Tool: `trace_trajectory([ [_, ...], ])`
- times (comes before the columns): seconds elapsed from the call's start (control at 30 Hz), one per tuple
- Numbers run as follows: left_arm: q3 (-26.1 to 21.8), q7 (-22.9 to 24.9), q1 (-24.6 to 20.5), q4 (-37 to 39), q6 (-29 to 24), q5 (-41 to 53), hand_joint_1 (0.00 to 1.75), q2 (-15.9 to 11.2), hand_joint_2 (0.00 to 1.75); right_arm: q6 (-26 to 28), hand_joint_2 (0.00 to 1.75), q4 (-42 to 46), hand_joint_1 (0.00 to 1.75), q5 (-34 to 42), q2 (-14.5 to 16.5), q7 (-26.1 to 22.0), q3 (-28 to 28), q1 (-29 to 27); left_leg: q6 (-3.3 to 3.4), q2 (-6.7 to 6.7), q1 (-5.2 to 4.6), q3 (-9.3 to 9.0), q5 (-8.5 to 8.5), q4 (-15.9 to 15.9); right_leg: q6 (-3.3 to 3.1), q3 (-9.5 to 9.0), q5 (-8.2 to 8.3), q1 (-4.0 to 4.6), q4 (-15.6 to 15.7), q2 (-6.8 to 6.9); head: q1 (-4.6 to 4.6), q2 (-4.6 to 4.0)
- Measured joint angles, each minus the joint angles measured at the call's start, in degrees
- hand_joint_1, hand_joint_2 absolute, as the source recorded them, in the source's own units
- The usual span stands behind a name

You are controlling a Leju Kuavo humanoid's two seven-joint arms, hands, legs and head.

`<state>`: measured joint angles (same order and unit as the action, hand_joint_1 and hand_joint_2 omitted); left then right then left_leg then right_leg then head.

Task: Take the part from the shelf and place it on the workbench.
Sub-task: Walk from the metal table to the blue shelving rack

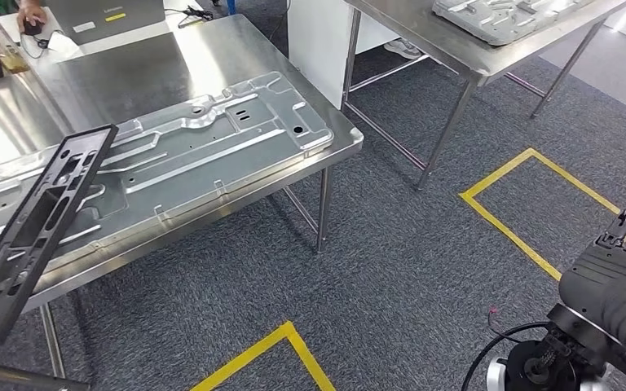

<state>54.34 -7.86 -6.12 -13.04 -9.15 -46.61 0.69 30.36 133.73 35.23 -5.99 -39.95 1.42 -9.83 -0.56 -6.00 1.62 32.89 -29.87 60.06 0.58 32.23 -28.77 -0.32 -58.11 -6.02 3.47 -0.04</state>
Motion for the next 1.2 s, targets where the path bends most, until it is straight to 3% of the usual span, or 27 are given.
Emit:
trace_trajectory([
  [0.07,-0.01,0.87,0.09,0.02,-0.11,-0.01,0.00,0.21,0.00,0.68,0.00,-0.05,0.00,0.16,-0.27,0.05,0.11,-0.36,0.60,1.77,-0.10,-0.23,0.04,-0.31,0.61,0.41,0.15,-0.31,-0.01,-1.15,0.11,0.00],
  [0.13,-0.02,1.63,0.01,0.04,-0.25,-0.01,0.00,0.43,0.00,1.22,0.00,-0.02,0.00,0.22,-0.65,0.02,0.16,-0.91,1.15,3.67,0.06,-0.60,0.03,-0.63,1.20,1.61,-1.10,-0.15,-2.20,0.91,0.71,0.00],
  [0.2,-0.02,1.95,0.04,0.05,-0.28,-0.01,0.00,0.53,0.00,1.58,0.00,0.01,0.00,0.62,-0.90,-0.01,0.17,-1.50,1.51,5.75,-0.06,-0.89,-0.24,-0.70,1.82,4.92,-4.20,-0.16,-8.59,4.41,1.80,0.00],
  [0.27,-0.02,1.95,0.14,0.07,-0.29,-0.01,0.00,0.50,0.00,1.45,0.00,-0.09,0.00,1.47,-0.95,-0.01,0.12,-2.45,1.58,7.84,-0.21,-1.08,-0.60,-0.70,2.17,8.25,-6.07,-0.36,-14.56,5.66,2.41,0.00],
  [0.3,-0.02,1.91,0.12,0.07,-0.29,-0.01,0.00,0.47,0.00,1.08,0.00,-0.19,0.00,1.98,-0.94,-0.01,0.08,-2.98,1.51,8.74,-0.27,-1.21,-0.79,-0.70,2.16,8.66,-5.54,-0.39,-15.06,5.88,2.56,0.00],
  [0.37,-0.02,1.86,-0.09,0.08,-0.14,-0.01,0.00,0.56,0.00,-0.20,0.00,-0.46,0.00,2.89,-0.88,-0.01,-0.11,-3.83,1.34,10.11,-0.39,-1.66,-1.15,-0.71,1.70,6.19,-1.94,-0.30,-10.07,6.52,2.85,0.00],
  [0.43,-0.02,1.85,-0.31,0.08,0.10,-0.11,0.00,0.83,0.00,-1.45,0.00,-0.71,0.00,3.27,-0.76,-0.01,-0.46,-4.42,1.05,11.08,-0.62,-2.12,-1.51,-0.74,0.73,2.55,0.63,0.26,-3.17,8.68,2.99,0.00],
  [0.5,-0.02,1.85,-0.39,0.08,0.21,-0.29,0.00,1.11,0.00,-2.03,0.00,-0.94,0.00,3.32,-0.65,-0.02,-0.81,-4.93,0.53,11.93,-0.73,-2.36,-1.74,-0.86,-0.10,1.26,0.73,0.88,-0.43,9.89,2.96,0.00],
  [0.57,-0.02,1.85,-0.42,0.07,0.23,-0.38,0.00,1.34,0.00,-2.15,0.00,-1.16,0.00,3.34,-0.59,-0.03,-1.06,-5.48,-0.11,12.61,-0.65,-2.74,-1.96,-1.07,-0.64,1.16,0.88,0.88,0.12,8.90,3.03,0.00],
  [0.63,-0.02,1.83,-0.47,0.06,0.23,-0.38,0.00,1.45,0.00,-2.19,0.00,-1.27,0.00,3.32,-0.45,-0.09,-1.33,-5.78,-0.62,9.74,-0.56,-2.51,-3.16,0.37,-1.18,0.46,1.31,0.55,1.22,7.84,2.79,0.00],
  [0.7,-0.02,1.80,-0.44,0.05,0.23,-0.47,0.00,1.43,0.00,-2.16,0.00,-1.44,0.00,3.53,-0.32,-0.15,-1.49,-5.89,-0.80,6.01,-0.57,0.20,-6.08,5.94,-1.61,-0.03,1.54,0.43,1.84,6.73,1.96,0.00],
  [0.77,-0.02,1.71,-0.22,0.05,0.21,-0.61,0.00,1.40,0.00,-2.05,0.00,-1.83,0.00,4.17,-0.16,-0.16,-1.54,-6.17,-0.83,5.47,-0.65,3.96,-8.22,12.27,-1.88,-0.06,1.43,0.53,1.72,5.28,1.29,0.00],
  [0.8,-0.02,1.65,-0.12,0.06,0.20,-0.66,0.00,1.39,0.00,-2.03,0.00,-2.06,0.00,4.56,-0.05,-0.16,-1.62,-6.33,-0.85,5.55,-0.64,4.95,-7.77,13.29,-1.90,-0.07,1.32,0.55,1.58,4.44,1.06,0.00],
  [0.87,-0.02,1.49,-0.05,0.06,0.19,-0.74,0.00,1.39,0.00,-2.13,0.00,-2.54,0.00,5.29,0.14,-0.16,-1.91,-6.55,-0.80,5.19,-0.57,4.05,-3.84,9.40,-1.71,-0.21,0.94,0.45,1.14,2.74,0.62,0.00],
  [0.93,-0.02,1.40,-0.09,0.05,0.19,-0.94,0.00,1.38,0.00,-2.60,0.00,-2.99,0.00,5.84,0.29,-0.15,-2.24,-6.73,-0.54,2.08,-0.20,1.37,-0.36,2.79,-1.20,-0.19,0.32,0.29,0.39,1.31,0.08,0.00],
  [1.0,-0.02,1.32,-0.08,0.06,0.20,-1.30,0.00,1.39,0.00,-3.31,0.00,-3.52,0.00,6.11,0.46,-0.14,-2.40,-6.71,-0.15,-0.17,-0.09,0.03,0.11,-0.04,-0.47,0.20,-0.04,0.00,-0.16,-0.07,-0.12,0.00],
  [1.07,-0.02,1.17,-0.08,0.07,0.21,-1.62,0.00,1.41,0.00,-3.77,0.00,-4.09,0.00,6.16,0.59,-0.14,-2.57,-6.61,0.41,1.12,-0.25,-0.34,-0.05,-0.39,0.27,0.51,0.02,-0.32,-0.12,-1.55,-0.12,0.00],
  [1.1,-0.03,1.07,-0.10,0.07,0.22,-1.72,0.00,1.40,0.00,-3.86,0.00,-4.33,0.00,6.16,0.66,-0.14,-2.73,-6.61,0.73,1.99,-0.22,-0.63,-0.05,-0.64,0.59,0.65,-0.10,-0.31,-0.31,-1.15,-0.04,0.00],
  [1.13,-0.03,0.95,-0.12,0.07,0.26,-1.79,0.00,1.45,0.00,-3.97,0.00,-4.54,0.00,6.16,0.71,-0.15,-2.87,-6.51,1.04,2.98,-0.14,-0.96,-0.05,-0.90,0.90,1.16,-0.65,-0.24,-1.30,0.04,0.27,0.00],
  [1.2,-0.04,0.77,-0.07,0.08,0.37,-1.96,0.00,1.53,0.00,-4.11,0.00,-5.04,0.00,6.18,0.84,-0.15,-3.06,-6.23,1.54,5.13,-0.18,-1.57,-0.33,-1.17,1.53,3.95,-3.18,-0.17,-6.58,3.69,1.19,0.00],
])
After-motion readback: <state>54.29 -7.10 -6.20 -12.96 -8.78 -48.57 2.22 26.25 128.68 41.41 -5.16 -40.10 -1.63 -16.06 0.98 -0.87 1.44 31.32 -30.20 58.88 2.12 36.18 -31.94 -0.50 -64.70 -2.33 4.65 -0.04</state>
